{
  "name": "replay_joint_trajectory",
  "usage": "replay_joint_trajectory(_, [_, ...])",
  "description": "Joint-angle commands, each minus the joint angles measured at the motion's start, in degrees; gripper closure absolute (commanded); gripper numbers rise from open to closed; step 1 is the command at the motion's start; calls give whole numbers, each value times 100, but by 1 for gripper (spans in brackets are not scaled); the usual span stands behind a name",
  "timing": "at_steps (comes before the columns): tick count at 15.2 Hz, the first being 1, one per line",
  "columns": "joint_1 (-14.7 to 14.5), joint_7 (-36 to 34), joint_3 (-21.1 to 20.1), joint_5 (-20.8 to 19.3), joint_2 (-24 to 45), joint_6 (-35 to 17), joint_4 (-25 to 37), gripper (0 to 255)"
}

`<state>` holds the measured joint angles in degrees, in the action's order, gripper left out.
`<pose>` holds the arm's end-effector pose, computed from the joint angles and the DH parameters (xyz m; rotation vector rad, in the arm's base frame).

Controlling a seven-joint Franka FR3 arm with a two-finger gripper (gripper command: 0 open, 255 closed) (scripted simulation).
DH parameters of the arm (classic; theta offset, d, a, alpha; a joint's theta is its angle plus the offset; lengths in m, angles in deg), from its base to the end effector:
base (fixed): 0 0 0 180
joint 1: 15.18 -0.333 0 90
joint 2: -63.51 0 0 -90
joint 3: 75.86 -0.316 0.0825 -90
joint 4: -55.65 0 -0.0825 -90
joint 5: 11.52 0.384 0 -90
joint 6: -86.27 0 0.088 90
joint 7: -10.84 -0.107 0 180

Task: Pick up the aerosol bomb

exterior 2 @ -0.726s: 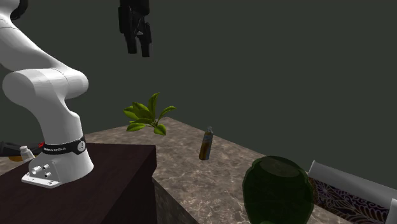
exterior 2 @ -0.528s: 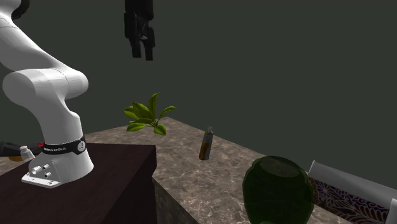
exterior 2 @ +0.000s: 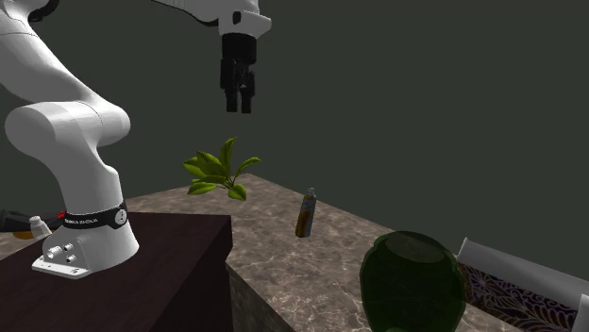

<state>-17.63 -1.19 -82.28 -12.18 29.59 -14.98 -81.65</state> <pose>0.3644 0.0607 0.5211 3.0598 -0.1115 -0.0412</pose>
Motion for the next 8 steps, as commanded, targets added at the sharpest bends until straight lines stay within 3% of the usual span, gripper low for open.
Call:
replay_joint_trajectory(1, [-45,-364,-247,71,407,-200,111,0])
replay_joint_trajectory(8, [-146,-1526,-944,84,1743,-718,575,0])
